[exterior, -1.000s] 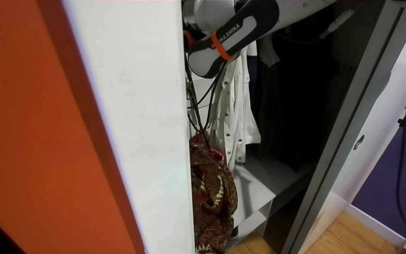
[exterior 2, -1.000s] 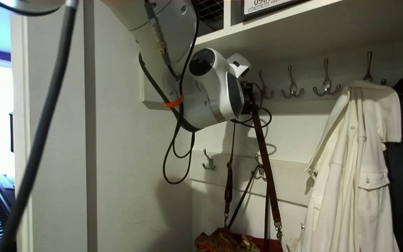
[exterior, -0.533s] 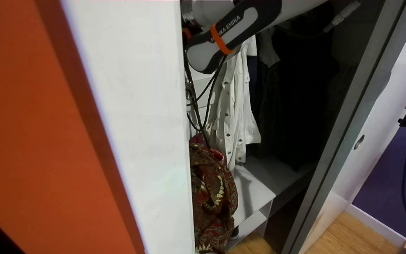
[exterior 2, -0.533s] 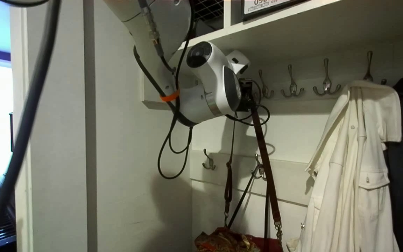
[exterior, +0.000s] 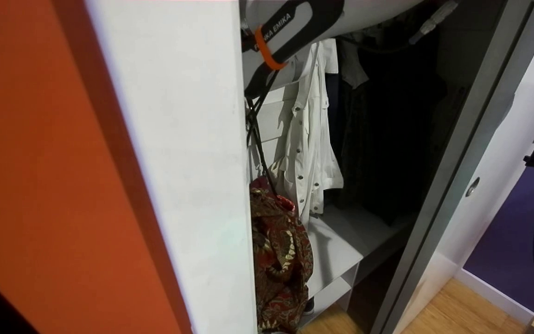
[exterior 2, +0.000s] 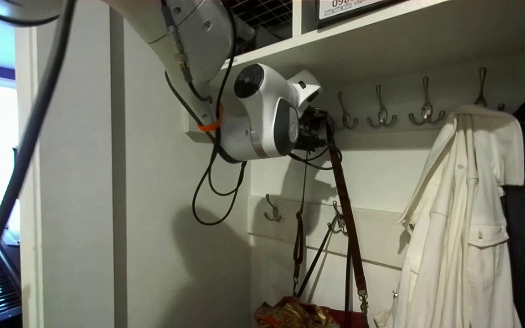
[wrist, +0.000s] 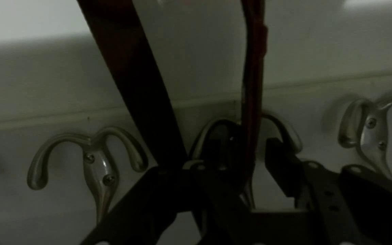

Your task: Move the sling bag from the top hook to the bottom hook

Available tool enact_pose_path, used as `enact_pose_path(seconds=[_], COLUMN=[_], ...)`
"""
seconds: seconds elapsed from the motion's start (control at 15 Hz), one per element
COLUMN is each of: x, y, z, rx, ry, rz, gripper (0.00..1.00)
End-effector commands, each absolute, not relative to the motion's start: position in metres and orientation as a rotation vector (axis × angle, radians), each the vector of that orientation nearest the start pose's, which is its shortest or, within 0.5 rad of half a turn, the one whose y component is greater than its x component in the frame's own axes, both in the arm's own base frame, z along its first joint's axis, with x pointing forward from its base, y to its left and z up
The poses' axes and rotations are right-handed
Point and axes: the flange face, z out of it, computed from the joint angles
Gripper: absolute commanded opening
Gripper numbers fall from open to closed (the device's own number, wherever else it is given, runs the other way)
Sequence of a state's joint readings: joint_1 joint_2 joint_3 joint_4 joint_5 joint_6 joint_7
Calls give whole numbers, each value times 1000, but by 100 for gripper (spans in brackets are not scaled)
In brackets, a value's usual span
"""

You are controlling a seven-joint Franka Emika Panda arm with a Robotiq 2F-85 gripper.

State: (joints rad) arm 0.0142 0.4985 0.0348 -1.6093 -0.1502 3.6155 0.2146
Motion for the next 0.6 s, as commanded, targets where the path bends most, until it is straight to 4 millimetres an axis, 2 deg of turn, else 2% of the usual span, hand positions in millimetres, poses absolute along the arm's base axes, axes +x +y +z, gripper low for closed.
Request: enact_pose_path(seconds=[0.0,0.53], x=[706,700], y=[42,63], z=[522,520], rx=[-2168,-2039], ry=[155,438], rz=[-2092,-2101], gripper=[68,68])
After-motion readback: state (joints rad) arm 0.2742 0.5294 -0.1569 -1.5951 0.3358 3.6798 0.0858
